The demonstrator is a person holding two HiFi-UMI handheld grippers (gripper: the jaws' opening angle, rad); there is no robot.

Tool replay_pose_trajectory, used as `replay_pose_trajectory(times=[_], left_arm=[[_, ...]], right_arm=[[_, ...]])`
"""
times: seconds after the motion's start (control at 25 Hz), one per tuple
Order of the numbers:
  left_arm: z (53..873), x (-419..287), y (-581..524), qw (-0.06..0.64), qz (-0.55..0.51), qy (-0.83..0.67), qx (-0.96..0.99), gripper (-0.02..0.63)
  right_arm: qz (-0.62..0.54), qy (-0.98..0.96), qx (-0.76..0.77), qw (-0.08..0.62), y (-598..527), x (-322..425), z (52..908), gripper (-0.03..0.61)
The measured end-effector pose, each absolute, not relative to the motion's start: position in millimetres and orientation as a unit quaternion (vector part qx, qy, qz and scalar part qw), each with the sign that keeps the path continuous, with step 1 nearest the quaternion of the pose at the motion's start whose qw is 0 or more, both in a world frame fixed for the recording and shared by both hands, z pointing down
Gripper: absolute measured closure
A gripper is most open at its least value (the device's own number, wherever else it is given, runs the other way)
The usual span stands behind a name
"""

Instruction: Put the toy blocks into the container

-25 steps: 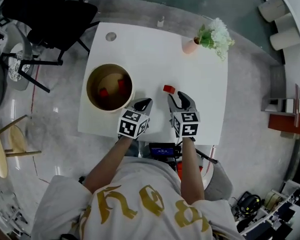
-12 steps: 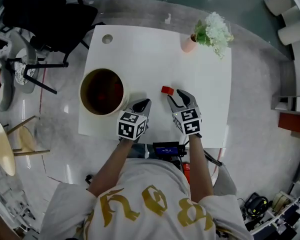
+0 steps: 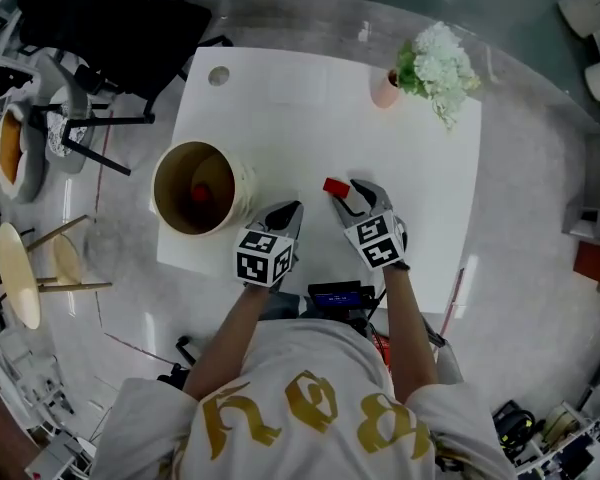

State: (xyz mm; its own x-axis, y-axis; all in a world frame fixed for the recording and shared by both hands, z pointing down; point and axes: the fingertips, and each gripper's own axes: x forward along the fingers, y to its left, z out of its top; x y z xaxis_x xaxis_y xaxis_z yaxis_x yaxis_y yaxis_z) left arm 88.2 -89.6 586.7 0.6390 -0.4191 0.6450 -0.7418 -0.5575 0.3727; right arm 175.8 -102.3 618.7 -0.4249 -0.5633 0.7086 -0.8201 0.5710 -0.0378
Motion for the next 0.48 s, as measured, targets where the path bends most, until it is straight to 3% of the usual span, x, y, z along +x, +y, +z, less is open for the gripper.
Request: replay_pose_trajectory(times=[0.48], left_arm=[[597.2, 90.9, -95.5, 0.333, 0.260, -0.366, 0.829, 0.612]], right_arm=[[0.131, -0.860, 0.328, 0.367, -107.2, 164.0, 639.7, 0.389]])
